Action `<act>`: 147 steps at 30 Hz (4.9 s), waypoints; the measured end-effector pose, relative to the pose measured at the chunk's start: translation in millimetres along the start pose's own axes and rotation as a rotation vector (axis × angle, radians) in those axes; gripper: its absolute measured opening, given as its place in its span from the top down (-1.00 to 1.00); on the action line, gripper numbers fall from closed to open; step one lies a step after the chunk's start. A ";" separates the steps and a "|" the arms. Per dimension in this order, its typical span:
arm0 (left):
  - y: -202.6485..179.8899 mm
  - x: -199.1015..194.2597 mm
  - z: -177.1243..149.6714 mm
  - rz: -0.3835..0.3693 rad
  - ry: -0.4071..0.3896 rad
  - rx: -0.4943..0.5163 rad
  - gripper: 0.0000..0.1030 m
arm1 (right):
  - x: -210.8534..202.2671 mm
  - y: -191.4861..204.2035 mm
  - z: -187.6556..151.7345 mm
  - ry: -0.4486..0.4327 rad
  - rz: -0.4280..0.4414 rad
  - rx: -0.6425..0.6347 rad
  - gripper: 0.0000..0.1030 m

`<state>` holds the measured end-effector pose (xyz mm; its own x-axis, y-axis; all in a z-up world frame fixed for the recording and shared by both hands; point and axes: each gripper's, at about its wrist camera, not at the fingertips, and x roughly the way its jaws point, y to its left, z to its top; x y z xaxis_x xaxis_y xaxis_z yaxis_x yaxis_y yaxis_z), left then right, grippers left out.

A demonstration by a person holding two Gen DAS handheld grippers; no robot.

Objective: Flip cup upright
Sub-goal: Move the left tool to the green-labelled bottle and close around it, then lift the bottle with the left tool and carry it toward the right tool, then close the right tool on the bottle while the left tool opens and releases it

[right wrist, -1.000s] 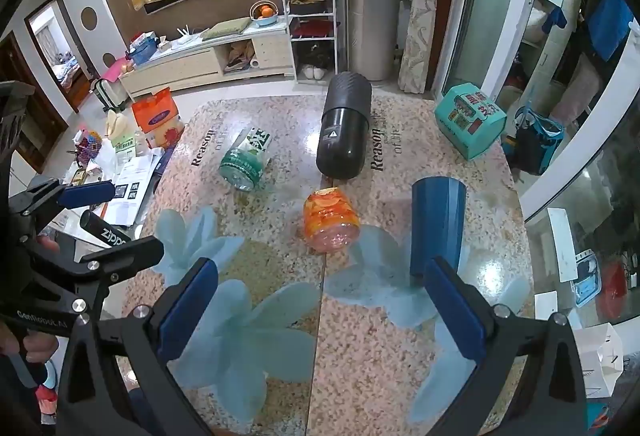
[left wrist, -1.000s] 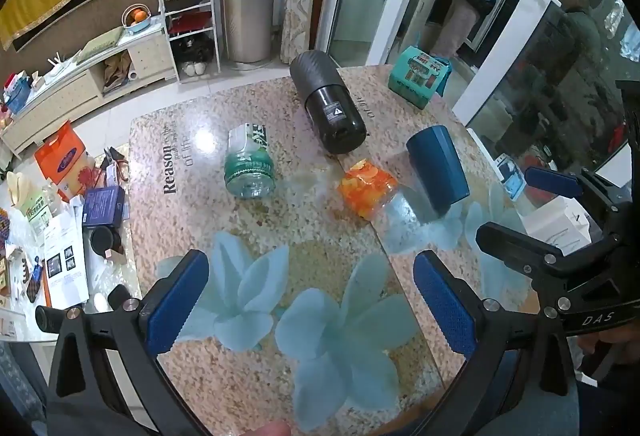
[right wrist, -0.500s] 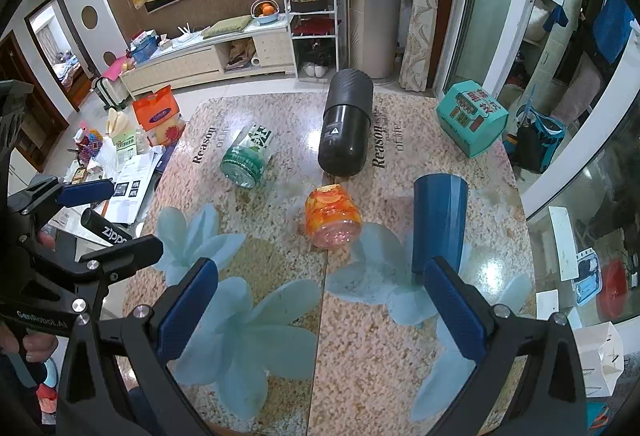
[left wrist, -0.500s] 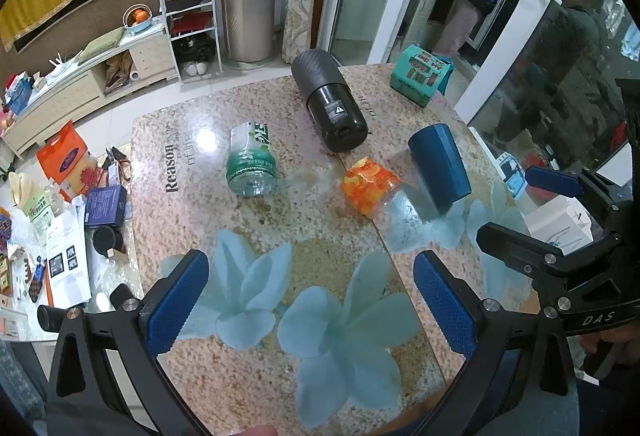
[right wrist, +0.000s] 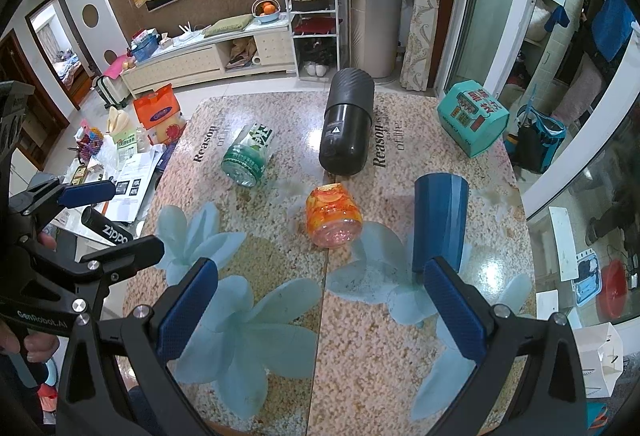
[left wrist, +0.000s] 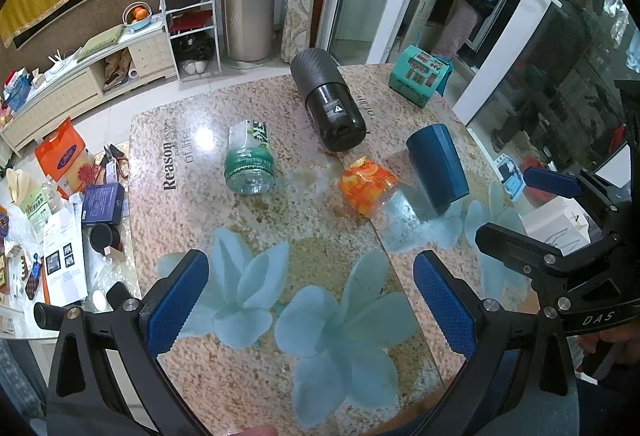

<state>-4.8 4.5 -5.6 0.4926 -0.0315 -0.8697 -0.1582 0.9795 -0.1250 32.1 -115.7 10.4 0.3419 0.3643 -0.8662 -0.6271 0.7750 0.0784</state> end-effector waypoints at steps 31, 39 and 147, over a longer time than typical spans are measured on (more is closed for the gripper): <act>36.4 41.8 47.5 0.030 0.195 0.043 -1.00 | 31.3 -7.2 -5.6 0.100 0.083 0.023 -1.00; 39.4 78.0 94.6 0.020 0.277 0.065 -1.00 | 49.3 -23.7 -5.5 0.128 0.086 0.028 -1.00; -105.2 171.2 -84.2 0.028 0.542 -0.299 -0.72 | 68.8 -116.7 -65.8 0.312 0.190 0.072 -1.00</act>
<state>24.1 -120.8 -181.5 -0.0075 -0.1804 -0.9836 -0.4364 0.8856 -0.1590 82.8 -215.1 -90.9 -0.0131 0.3391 -0.9407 -0.6040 0.7471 0.2778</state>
